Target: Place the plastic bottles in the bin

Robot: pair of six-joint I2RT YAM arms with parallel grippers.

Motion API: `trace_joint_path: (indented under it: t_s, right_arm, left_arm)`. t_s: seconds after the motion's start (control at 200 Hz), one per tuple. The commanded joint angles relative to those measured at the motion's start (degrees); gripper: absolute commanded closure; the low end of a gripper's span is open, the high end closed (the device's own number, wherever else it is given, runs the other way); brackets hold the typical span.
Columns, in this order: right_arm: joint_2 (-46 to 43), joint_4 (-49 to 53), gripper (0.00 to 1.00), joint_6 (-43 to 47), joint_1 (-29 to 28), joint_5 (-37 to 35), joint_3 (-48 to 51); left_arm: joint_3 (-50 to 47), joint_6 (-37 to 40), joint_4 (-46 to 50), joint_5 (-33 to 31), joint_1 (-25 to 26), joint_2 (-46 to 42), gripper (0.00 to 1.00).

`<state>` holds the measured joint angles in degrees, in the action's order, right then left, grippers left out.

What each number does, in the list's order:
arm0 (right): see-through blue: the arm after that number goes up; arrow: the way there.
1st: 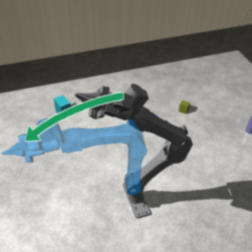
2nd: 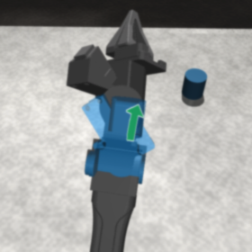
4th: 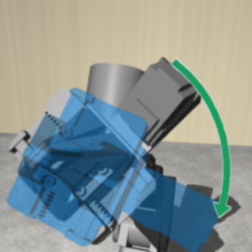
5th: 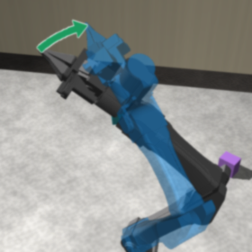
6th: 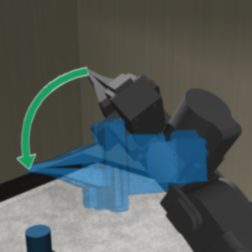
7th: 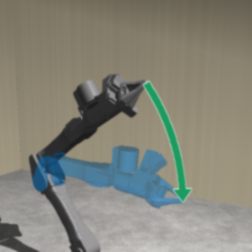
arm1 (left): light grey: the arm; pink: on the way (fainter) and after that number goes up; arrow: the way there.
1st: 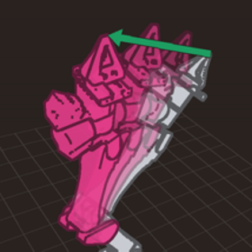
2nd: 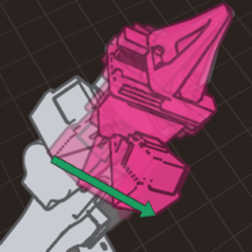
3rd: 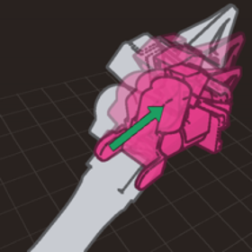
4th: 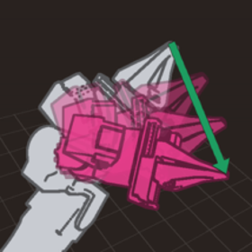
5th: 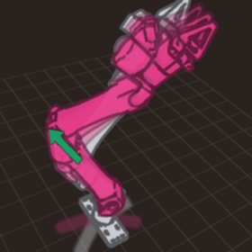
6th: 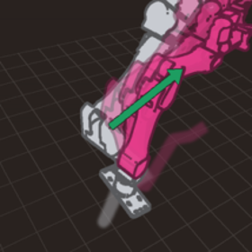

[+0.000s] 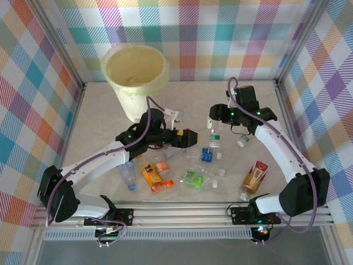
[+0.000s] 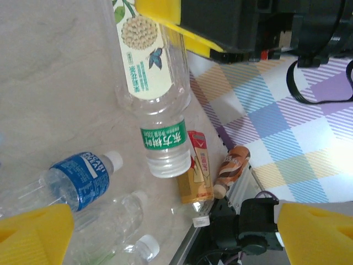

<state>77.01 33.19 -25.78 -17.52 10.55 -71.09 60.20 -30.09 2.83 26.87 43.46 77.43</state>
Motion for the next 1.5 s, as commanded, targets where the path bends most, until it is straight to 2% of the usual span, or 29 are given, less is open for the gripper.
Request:
trace_joint_path:
  t_s: [0.0,0.37,0.87,1.07,1.39,1.495]
  right_arm:
    - [-2.24,-2.54,0.44,-2.75,0.64,4.29,1.19]
    - [-5.36,-7.34,0.44,-8.08,1.63,13.08,2.96]
    - [-7.35,-17.92,0.45,-15.44,2.14,22.38,6.15]
    - [-7.93,-20.74,0.45,-17.1,2.31,23.35,6.91]
    - [-8.19,-22.77,0.45,-18.25,2.36,23.99,7.98]
    - [-8.37,-22.69,0.45,-18.17,2.34,23.83,8.22]
  left_arm:
    - [-0.35,-2.61,-5.55,0.02,1.0,1.19,0.05]
    - [0.65,-5.29,-10.8,0.21,1.98,4.88,0.09]
    - [0.79,-8.59,-18.18,5.92,2.3,6.78,0.11]
    - [0.84,-8.59,-17.07,6.92,2.39,7.41,0.17]
    - [2.19,-8.81,-16.84,10.59,2.88,8.63,0.34]
    - [2.89,-9.06,-17.09,11.42,3.06,8.83,0.37]
